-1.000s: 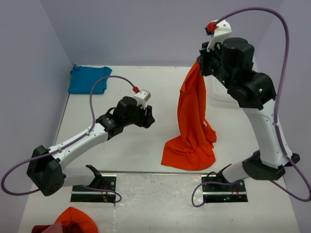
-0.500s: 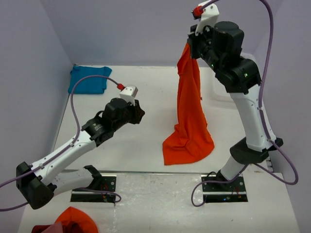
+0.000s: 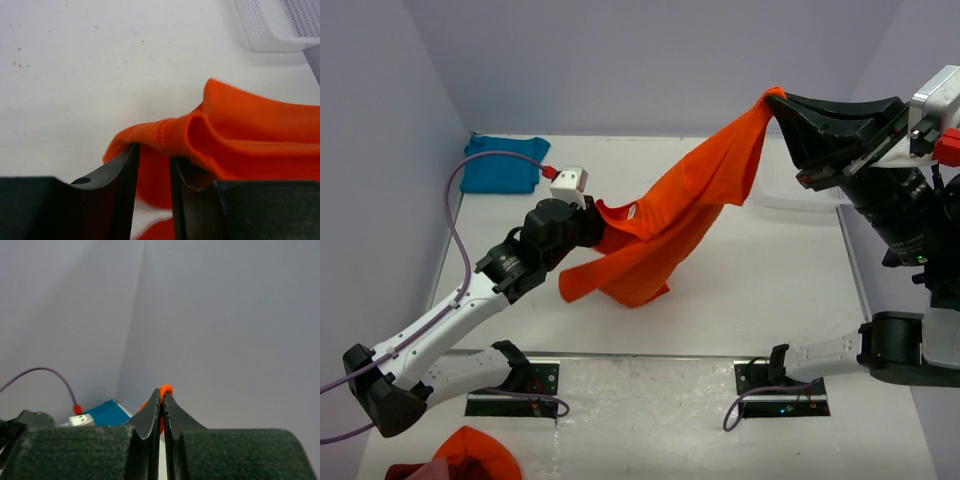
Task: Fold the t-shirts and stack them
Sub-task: Flatten out the tshirt
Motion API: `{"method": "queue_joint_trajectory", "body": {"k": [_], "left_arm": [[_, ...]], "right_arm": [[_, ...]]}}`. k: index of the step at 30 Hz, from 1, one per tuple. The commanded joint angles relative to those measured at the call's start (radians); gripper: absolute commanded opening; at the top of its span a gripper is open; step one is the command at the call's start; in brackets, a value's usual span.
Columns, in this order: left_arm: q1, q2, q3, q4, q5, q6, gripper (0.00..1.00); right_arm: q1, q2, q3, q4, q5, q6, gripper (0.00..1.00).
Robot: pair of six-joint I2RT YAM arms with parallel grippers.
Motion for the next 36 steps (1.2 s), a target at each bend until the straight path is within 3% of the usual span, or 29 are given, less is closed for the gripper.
{"method": "queue_joint_trajectory", "body": {"k": [1, 10, 18, 22, 26, 28, 30, 32, 33, 34, 35, 36], "left_arm": [[-0.002, -0.006, -0.002, -0.048, -0.068, -0.045, 0.32], [-0.002, 0.024, 0.013, -0.107, -0.076, -0.1, 0.39], [-0.019, 0.034, -0.014, -0.097, 0.055, -0.106, 0.38], [-0.149, 0.01, -0.102, -0.097, -0.029, -0.205, 0.45], [-0.417, 0.022, -0.15, -0.12, -0.316, -0.353, 0.42], [-0.482, 0.066, -0.115, -0.195, -0.391, -0.436, 0.36], [-0.577, 0.175, -0.023, -0.322, -0.49, -0.493, 0.22], [-0.711, 0.322, 0.071, -0.498, -0.65, -0.704, 0.2], [-0.751, 0.383, 0.181, -0.735, -0.692, -0.803, 0.21], [-0.81, 0.51, 0.236, -0.859, -0.742, -1.029, 0.21], [-0.829, 0.565, 0.289, -0.974, -0.752, -1.066, 0.21], [-0.837, 0.609, 0.339, -0.976, -0.746, -1.048, 0.2]], "right_arm": [[-0.023, 0.063, -0.073, 0.075, 0.16, -0.091, 0.0], [-0.123, 0.0, -0.375, 0.07, 0.223, 0.041, 0.0], [-0.172, 0.003, -0.395, -0.011, 0.252, 0.11, 0.0], [-0.197, 0.003, -0.406, -0.025, 0.247, 0.142, 0.0], [-0.221, 0.014, -0.409, -0.057, 0.258, 0.199, 0.0], [-0.221, 0.023, -0.401, -0.07, 0.261, 0.22, 0.0], [-0.223, 0.049, -0.387, -0.105, 0.27, 0.254, 0.0], [-0.223, 0.069, -0.361, -0.146, 0.278, 0.28, 0.0], [-0.221, 0.081, -0.358, -0.156, 0.287, 0.285, 0.0], [-0.223, 0.084, -0.357, -0.166, 0.293, 0.293, 0.0], [-0.221, 0.086, -0.358, -0.185, 0.298, 0.306, 0.0], [-0.221, 0.081, -0.36, -0.194, 0.302, 0.319, 0.0]]}}
